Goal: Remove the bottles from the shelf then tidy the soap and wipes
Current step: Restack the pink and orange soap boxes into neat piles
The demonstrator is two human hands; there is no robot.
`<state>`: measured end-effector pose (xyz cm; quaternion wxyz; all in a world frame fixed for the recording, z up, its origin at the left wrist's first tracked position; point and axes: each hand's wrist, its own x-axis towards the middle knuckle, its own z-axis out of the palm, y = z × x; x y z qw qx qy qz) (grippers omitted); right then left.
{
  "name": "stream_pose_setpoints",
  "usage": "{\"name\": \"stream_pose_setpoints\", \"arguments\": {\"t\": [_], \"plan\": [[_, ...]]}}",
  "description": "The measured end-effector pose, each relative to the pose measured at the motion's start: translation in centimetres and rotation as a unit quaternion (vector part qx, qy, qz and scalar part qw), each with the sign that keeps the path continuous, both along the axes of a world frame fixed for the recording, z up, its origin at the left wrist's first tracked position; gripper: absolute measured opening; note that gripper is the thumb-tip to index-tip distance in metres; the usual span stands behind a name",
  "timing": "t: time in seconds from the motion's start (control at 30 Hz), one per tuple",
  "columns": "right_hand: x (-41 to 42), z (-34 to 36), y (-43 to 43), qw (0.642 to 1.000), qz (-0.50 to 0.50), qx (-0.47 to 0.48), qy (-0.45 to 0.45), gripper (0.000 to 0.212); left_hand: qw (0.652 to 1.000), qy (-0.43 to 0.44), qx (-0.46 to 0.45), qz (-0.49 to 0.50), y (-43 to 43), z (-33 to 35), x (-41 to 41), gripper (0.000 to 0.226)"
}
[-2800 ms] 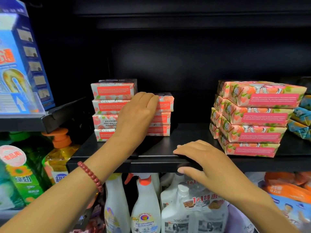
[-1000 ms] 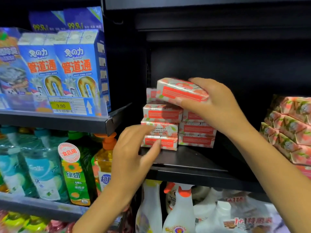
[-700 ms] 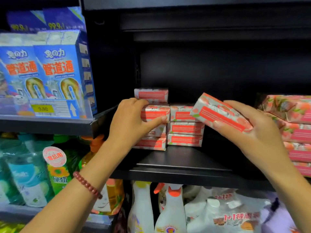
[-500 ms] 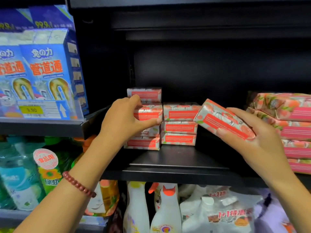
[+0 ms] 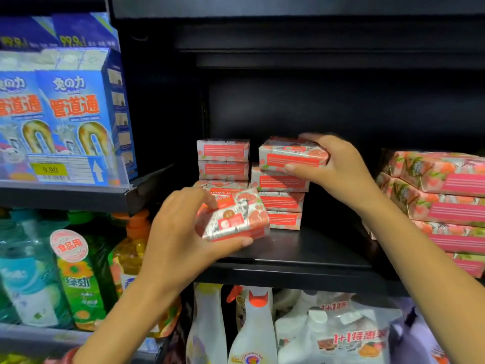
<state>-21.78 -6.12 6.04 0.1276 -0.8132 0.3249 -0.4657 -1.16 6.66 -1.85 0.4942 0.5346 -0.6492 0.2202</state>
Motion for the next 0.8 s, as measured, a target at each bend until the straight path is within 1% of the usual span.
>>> {"name": "stream_pose_setpoints", "arguments": {"t": [0.13, 0.2, 0.27, 0.37, 0.53, 0.8], "plan": [[0.6, 0.5, -1.0, 0.998, 0.042, 0.036, 0.027, 0.085, 1.000, 0.000, -0.004, -0.029, 0.5, -1.2, -0.7, 0.058], [0.8, 0.3, -1.3, 0.997, 0.047, 0.046, 0.025, 0.077, 0.999, 0.010, -0.001, -0.040, 0.5, -1.3, -0.8, 0.058], [0.8, -0.1, -1.5, 0.999, 0.026, 0.039, 0.002, 0.065, 0.999, 0.018, 0.005, -0.046, 0.5, -1.5, -0.9, 0.058], [0.9, -1.4, -1.3, 0.998, -0.012, 0.034, -0.048, 0.061, 0.998, 0.015, 0.017, -0.053, 0.5, -1.8, -1.0, 0.059], [1.0, -3.2, -0.9, 0.989, 0.013, 0.077, -0.125, 0.057, 0.997, 0.012, 0.027, -0.065, 0.4, -2.3, -1.2, 0.058], [1.9, -3.4, -1.0, 0.987, -0.009, 0.057, -0.148, 0.057, 0.996, 0.025, 0.027, -0.081, 0.0, -2.4, -1.3, 0.057]]}}
